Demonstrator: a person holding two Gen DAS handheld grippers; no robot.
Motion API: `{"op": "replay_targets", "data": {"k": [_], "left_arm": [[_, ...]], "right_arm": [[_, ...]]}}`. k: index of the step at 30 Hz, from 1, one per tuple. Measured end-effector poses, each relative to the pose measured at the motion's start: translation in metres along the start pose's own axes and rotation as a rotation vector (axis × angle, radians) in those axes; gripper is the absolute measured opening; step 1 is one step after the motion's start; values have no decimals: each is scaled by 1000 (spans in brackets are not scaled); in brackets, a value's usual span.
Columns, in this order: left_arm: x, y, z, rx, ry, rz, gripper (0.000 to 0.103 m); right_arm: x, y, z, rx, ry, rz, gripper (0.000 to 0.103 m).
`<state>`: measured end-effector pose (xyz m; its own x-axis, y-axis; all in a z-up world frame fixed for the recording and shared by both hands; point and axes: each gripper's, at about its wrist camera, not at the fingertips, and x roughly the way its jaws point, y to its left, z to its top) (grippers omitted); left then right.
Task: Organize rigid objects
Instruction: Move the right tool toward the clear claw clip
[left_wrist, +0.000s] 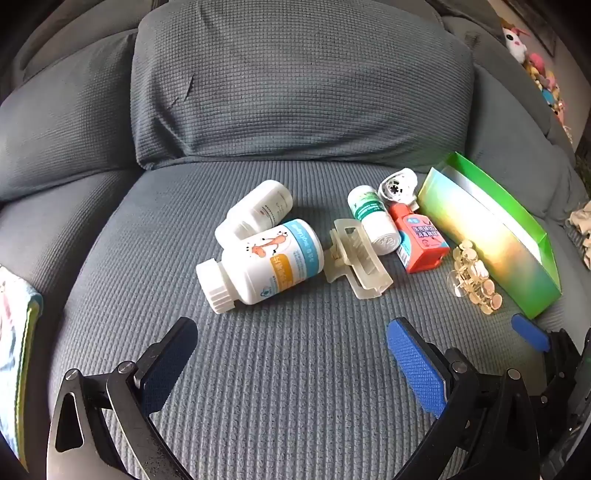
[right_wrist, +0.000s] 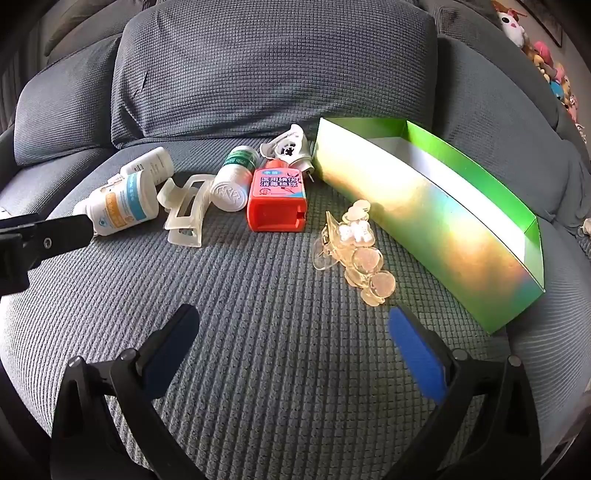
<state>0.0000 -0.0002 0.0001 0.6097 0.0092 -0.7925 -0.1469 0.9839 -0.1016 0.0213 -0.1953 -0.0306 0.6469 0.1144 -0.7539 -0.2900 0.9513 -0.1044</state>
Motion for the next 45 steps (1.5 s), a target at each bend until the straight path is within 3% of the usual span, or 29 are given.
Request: {"op": "replay_targets", "data": {"k": [11, 45], "left_arm": [[0, -12, 1, -5, -7, 3, 103], [14, -1, 3, 9, 10, -35, 103]], "right_arm": [[1, 1, 0, 2, -2, 0, 103], [10, 11, 10, -18, -14, 2, 103]]}}
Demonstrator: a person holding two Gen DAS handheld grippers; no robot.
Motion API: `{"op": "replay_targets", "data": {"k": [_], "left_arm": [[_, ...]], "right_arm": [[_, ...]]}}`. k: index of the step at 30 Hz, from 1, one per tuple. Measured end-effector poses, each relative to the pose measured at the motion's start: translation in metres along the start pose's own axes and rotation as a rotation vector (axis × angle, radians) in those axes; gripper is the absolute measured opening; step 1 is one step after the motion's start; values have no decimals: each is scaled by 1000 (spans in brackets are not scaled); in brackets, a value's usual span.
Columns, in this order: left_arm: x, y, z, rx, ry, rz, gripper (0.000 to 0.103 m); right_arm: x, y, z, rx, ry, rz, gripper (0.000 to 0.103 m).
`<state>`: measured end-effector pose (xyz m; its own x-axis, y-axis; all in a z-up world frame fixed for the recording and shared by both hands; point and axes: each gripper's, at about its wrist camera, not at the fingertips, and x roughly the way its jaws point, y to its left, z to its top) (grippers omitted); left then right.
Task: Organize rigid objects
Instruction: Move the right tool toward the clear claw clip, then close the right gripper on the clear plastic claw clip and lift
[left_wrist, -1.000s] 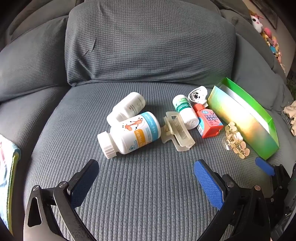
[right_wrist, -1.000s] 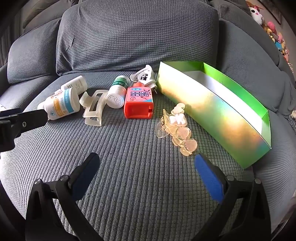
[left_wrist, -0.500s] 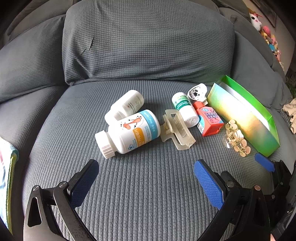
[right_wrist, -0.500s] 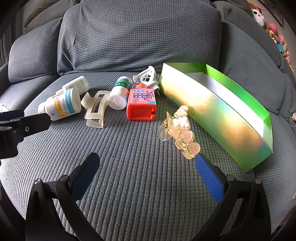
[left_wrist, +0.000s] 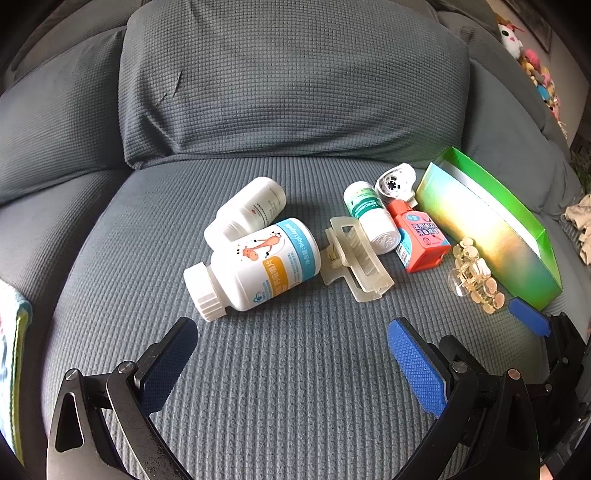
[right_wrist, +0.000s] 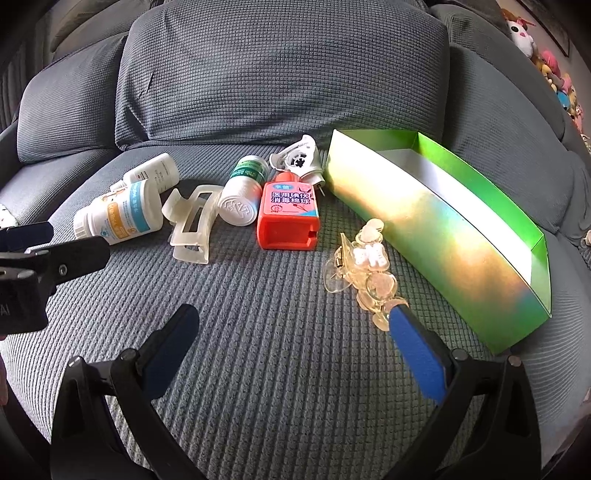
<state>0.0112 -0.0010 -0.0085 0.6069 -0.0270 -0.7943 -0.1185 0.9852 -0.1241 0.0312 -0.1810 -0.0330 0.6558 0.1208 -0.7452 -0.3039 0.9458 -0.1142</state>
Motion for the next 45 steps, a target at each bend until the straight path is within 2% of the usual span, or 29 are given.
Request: {"op": "replay_targets", "data": {"k": [31, 38, 45], "left_arm": [[7, 0, 3, 10, 3, -6, 103], [9, 3, 5, 1, 19, -75, 103], [18, 9, 9, -21, 44, -151, 103]], "right_arm": [[4, 2, 0, -14, 8, 8, 103], [6, 7, 1, -27, 1, 40, 103], [17, 18, 6, -29, 5, 149, 102]]}}
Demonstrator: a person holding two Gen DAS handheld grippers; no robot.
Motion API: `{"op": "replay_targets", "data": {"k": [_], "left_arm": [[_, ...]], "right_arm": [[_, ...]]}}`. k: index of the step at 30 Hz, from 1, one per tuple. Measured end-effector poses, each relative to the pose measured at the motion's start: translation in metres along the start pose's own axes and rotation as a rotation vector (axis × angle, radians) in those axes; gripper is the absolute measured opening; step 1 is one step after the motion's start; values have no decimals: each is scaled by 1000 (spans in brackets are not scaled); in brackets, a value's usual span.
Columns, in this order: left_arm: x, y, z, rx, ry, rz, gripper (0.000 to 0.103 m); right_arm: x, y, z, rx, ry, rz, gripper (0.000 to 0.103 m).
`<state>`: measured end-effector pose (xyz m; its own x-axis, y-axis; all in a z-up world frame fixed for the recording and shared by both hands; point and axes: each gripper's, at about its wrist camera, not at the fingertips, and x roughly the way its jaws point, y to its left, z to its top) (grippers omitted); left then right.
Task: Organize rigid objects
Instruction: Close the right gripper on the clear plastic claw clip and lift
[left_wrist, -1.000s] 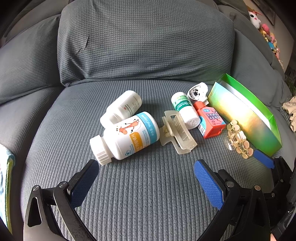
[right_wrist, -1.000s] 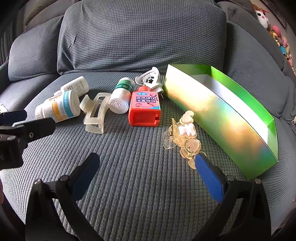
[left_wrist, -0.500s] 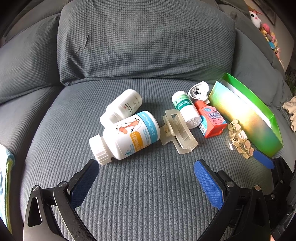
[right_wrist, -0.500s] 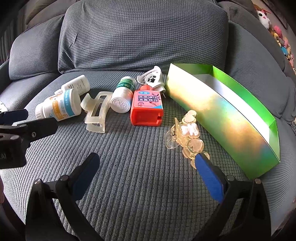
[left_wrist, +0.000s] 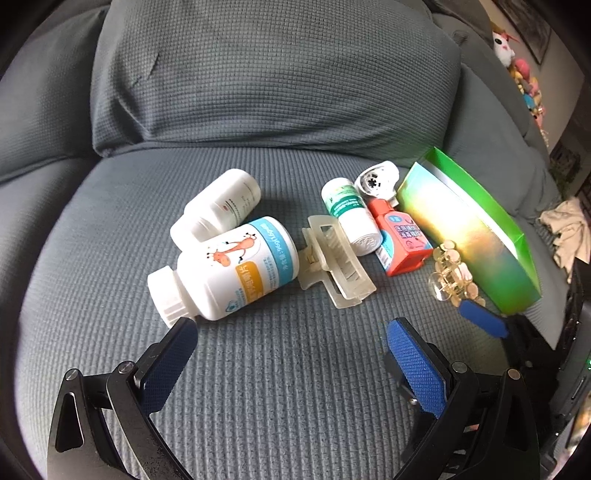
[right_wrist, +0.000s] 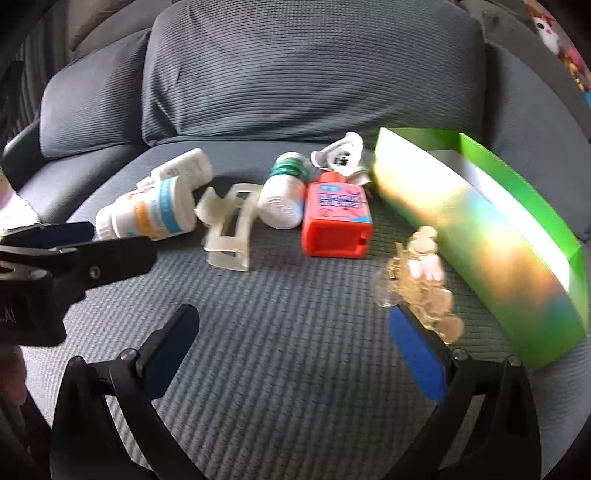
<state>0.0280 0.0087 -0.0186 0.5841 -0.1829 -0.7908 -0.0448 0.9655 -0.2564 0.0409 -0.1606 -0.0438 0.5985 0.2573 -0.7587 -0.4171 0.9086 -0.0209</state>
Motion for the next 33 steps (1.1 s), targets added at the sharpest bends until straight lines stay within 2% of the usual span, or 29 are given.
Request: {"op": "replay_targets", "data": {"k": [4, 8, 17, 19, 23, 25, 26, 27, 29, 30, 33], "left_arm": [[7, 2, 4, -4, 8, -41, 102], [19, 0, 12, -16, 31, -87, 102], [39, -7, 26, -7, 37, -116, 102], [43, -8, 30, -7, 38, -119, 99], [56, -8, 35, -9, 56, -132, 85], [62, -8, 36, -9, 68, -139, 78], [66, -8, 36, -4, 77, -143, 72], [68, -8, 35, -3, 80, -150, 68], [72, -6, 35, -7, 85, -162, 64], [72, -5, 35, -13, 81, -178, 60], [71, -7, 35, -2, 70, -176, 56]], "right_arm": [[8, 6, 6, -10, -2, 52, 102], [21, 11, 16, -26, -8, 62, 99], [39, 19, 30, -44, -24, 180, 78], [42, 19, 34, -35, -31, 199, 75], [50, 22, 40, -30, -19, 228, 66], [56, 23, 40, -25, 8, 245, 52], [59, 24, 40, -24, 18, 253, 49], [61, 25, 40, -26, 25, 263, 42], [65, 24, 40, -13, 44, 256, 38], [67, 22, 40, 1, 49, 260, 33], [67, 19, 39, 21, 50, 277, 31]]}}
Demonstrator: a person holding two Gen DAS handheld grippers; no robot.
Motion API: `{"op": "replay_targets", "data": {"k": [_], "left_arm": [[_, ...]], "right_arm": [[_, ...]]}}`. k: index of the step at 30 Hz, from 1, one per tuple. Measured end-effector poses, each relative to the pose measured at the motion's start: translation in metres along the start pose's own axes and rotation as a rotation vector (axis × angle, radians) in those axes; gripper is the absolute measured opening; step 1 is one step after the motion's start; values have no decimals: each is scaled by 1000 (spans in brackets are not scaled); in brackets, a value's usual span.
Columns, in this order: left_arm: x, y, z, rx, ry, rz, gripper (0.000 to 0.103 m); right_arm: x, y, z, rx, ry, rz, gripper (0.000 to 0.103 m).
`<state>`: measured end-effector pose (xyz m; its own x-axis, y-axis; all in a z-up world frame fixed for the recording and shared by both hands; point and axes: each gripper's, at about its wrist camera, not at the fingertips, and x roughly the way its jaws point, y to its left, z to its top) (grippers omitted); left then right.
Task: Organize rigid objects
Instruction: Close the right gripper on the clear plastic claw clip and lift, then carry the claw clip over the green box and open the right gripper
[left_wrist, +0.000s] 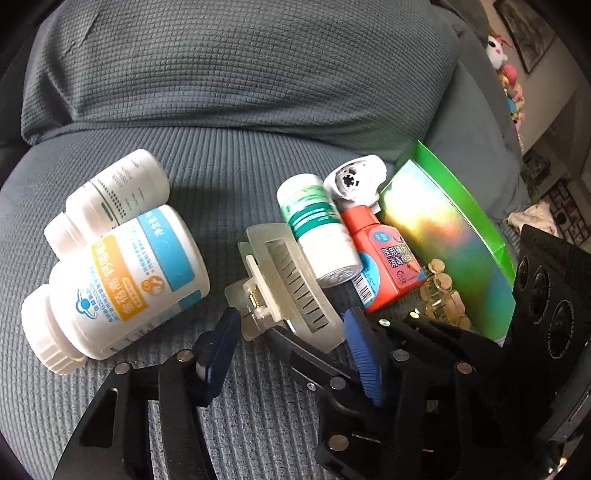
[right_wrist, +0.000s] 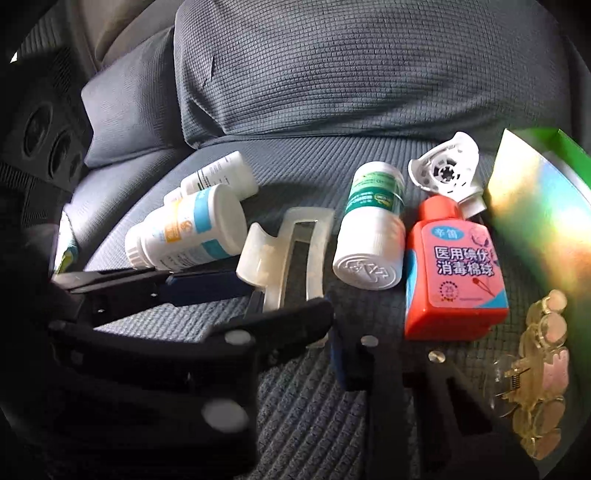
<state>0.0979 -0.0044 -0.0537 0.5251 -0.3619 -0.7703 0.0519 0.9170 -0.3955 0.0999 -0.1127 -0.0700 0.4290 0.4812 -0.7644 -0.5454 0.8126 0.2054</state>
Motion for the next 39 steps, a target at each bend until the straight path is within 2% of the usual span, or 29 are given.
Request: {"op": "replay_targets", "data": {"k": [3, 9, 18, 28, 31, 39], "left_arm": [[-4, -5, -1, 22, -21, 12, 56], [-27, -20, -4, 63, -70, 15, 55], [-52, -65, 19, 148, -127, -19, 55], [-23, -141, 61, 232, -130, -88, 55], [-10, -163, 73, 247, -117, -116, 55], [35, -202, 95, 282, -60, -151, 55]], "right_arm": [[-4, 2, -2, -7, -9, -7, 31], [-27, 9, -6, -26, -84, -10, 31], [-81, -6, 2, -18, -187, -55, 31], [-135, -67, 11, 39, -267, -143, 31], [-150, -96, 13, 58, -279, -179, 31], [-157, -156, 17, 126, -262, -236, 31]]}}
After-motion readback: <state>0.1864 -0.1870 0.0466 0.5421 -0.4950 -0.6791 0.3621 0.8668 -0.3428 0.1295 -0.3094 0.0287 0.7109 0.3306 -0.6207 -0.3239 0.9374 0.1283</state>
